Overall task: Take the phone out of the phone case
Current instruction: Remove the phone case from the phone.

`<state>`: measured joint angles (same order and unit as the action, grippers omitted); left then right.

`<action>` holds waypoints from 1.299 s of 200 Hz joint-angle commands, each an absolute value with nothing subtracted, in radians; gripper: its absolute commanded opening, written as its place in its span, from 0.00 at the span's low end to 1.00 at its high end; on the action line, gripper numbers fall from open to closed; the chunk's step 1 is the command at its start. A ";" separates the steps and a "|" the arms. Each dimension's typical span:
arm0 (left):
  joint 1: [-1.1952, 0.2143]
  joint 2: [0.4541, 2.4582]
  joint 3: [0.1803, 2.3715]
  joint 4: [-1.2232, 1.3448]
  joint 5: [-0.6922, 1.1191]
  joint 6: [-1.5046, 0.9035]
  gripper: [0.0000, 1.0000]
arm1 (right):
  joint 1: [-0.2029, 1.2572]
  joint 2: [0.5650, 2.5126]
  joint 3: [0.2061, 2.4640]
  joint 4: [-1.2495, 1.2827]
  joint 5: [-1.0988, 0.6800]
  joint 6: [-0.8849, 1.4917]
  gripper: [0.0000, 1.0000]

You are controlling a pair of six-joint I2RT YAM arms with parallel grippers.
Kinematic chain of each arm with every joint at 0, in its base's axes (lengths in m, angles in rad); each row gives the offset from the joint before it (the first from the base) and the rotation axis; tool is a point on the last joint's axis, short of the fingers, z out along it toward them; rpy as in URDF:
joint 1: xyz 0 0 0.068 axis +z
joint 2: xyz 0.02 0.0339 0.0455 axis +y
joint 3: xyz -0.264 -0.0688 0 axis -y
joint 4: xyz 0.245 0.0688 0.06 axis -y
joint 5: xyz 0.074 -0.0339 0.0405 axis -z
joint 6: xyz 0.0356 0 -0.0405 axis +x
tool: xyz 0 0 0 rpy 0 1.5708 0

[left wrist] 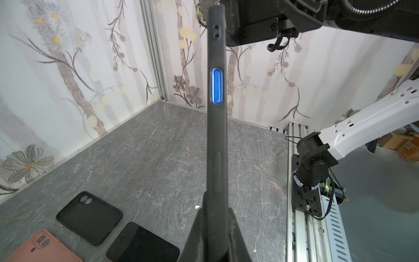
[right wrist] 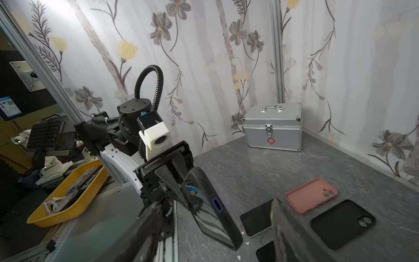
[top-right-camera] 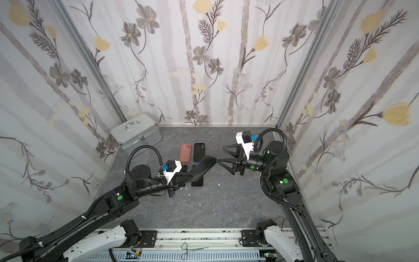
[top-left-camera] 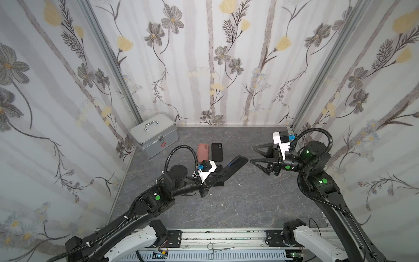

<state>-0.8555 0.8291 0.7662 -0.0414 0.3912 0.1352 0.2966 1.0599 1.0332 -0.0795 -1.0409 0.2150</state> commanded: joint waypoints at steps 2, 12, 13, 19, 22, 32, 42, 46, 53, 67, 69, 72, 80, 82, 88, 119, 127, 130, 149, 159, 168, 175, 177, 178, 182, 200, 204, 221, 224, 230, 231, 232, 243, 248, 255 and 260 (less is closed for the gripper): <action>-0.854 0.824 0.774 -0.008 0.436 0.221 0.00 | 0.313 1.079 1.071 -0.219 -1.042 0.126 0.74; -0.853 0.825 0.774 -0.011 0.445 0.241 0.00 | 0.320 1.087 1.081 -0.234 -1.055 0.123 0.73; -0.854 0.825 0.774 -0.011 0.446 0.242 0.00 | 0.321 1.088 1.081 -0.235 -1.057 0.123 0.73; -0.854 0.828 0.776 -0.012 0.450 0.253 0.00 | 0.325 1.092 1.086 -0.244 -1.060 0.123 0.73; -0.855 0.830 0.777 -0.015 0.451 0.258 0.00 | 0.326 1.094 1.088 -0.247 -1.062 0.123 0.72; -0.854 0.834 0.783 -0.018 0.450 0.273 0.00 | 0.336 1.101 1.094 -0.255 -1.075 0.123 0.71; -0.854 0.841 0.792 -0.024 0.454 0.286 0.00 | 0.344 1.107 1.100 -0.261 -1.089 0.124 0.68; -0.854 0.846 0.794 -0.026 0.455 0.292 0.00 | 0.347 1.109 1.101 -0.261 -1.095 0.125 0.67; -0.854 0.849 0.800 -0.028 0.459 0.300 0.00 | 0.352 1.112 1.101 -0.263 -1.106 0.126 0.66; -0.854 0.857 0.808 -0.030 0.460 0.312 0.00 | 0.358 1.119 1.101 -0.269 -1.132 0.127 0.63; -0.854 0.859 0.810 -0.031 0.461 0.313 0.00 | 0.359 1.120 1.101 -0.270 -1.135 0.127 0.62; -0.854 0.860 0.812 -0.031 0.460 0.315 0.00 | 0.361 1.121 1.101 -0.271 -1.140 0.127 0.62; -0.854 0.863 0.815 -0.032 0.462 0.320 0.00 | 0.363 1.126 1.101 -0.282 -1.149 0.123 0.61; -0.854 0.863 0.815 -0.032 0.464 0.321 0.00 | 0.363 1.127 1.102 -0.284 -1.151 0.120 0.61; -0.854 0.867 0.819 -0.034 0.467 0.324 0.00 | 0.364 1.130 1.103 -0.292 -1.153 0.117 0.60; -0.854 0.877 0.828 -0.035 0.480 0.328 0.00 | 0.375 1.142 1.103 -0.307 -1.172 0.105 0.54; -0.854 0.878 0.830 -0.035 0.482 0.328 0.00 | 0.380 1.144 1.104 -0.307 -1.176 0.106 0.53; -0.854 0.880 0.830 -0.035 0.483 0.328 0.00 | 0.381 1.146 1.104 -0.307 -1.178 0.106 0.53; -0.854 0.880 0.830 -0.037 0.485 0.330 0.00 | 0.387 1.150 1.104 -0.298 -1.190 0.113 0.50; -0.854 0.880 0.830 -0.038 0.486 0.331 0.00 | 0.391 1.152 1.104 -0.294 -1.193 0.114 0.49; -0.853 0.879 0.831 -0.039 0.485 0.331 0.00 | 0.391 1.152 1.104 -0.290 -1.201 0.119 0.48; -0.854 0.881 0.829 -0.039 0.485 0.331 0.00 | 0.393 1.151 1.103 -0.284 -1.204 0.124 0.48; -0.855 0.881 0.829 -0.039 0.486 0.331 0.00 | 0.393 1.151 1.103 -0.281 -1.206 0.125 0.48; -0.855 0.881 0.830 -0.038 0.486 0.331 0.00 | 0.393 1.151 1.103 -0.281 -1.206 0.125 0.48; -0.854 0.881 0.831 -0.039 0.486 0.331 0.00 | 0.395 1.150 1.102 -0.276 -1.207 0.130 0.48; -0.854 0.882 0.831 -0.041 0.491 0.333 0.00 | 0.398 1.149 1.099 -0.263 -1.212 0.142 0.46; -0.854 0.882 0.832 -0.040 0.492 0.333 0.00 | 0.398 1.148 1.099 -0.260 -1.212 0.145 0.45; -0.854 0.884 0.833 -0.043 0.494 0.334 0.00 | 0.401 1.147 1.095 -0.243 -1.215 0.158 0.44; -0.854 0.884 0.832 -0.042 0.495 0.334 0.00 | 0.401 1.147 1.094 -0.238 -1.215 0.163 0.44; -0.854 0.885 0.833 -0.041 0.495 0.334 0.00 | 0.403 1.146 1.091 -0.230 -1.219 0.171 0.44; -0.854 0.884 0.832 -0.042 0.495 0.334 0.00 | 0.403 1.147 1.091 -0.227 -1.219 0.173 0.44; -0.854 0.885 0.832 -0.042 0.495 0.334 0.00 | 0.403 1.146 1.089 -0.226 -1.219 0.174 0.44; -0.855 0.885 0.833 -0.043 0.498 0.334 0.00 | 0.406 1.146 1.088 -0.215 -1.225 0.185 0.44; -0.855 0.885 0.833 -0.043 0.500 0.335 0.00 | 0.407 1.148 1.088 -0.211 -1.226 0.189 0.43; -0.854 0.886 0.832 -0.043 0.500 0.336 0.00 | 0.408 1.146 1.087 -0.207 -1.227 0.194 0.42; -0.854 0.886 0.832 -0.043 0.500 0.336 0.00 | 0.410 1.146 1.088 -0.203 -1.229 0.199 0.41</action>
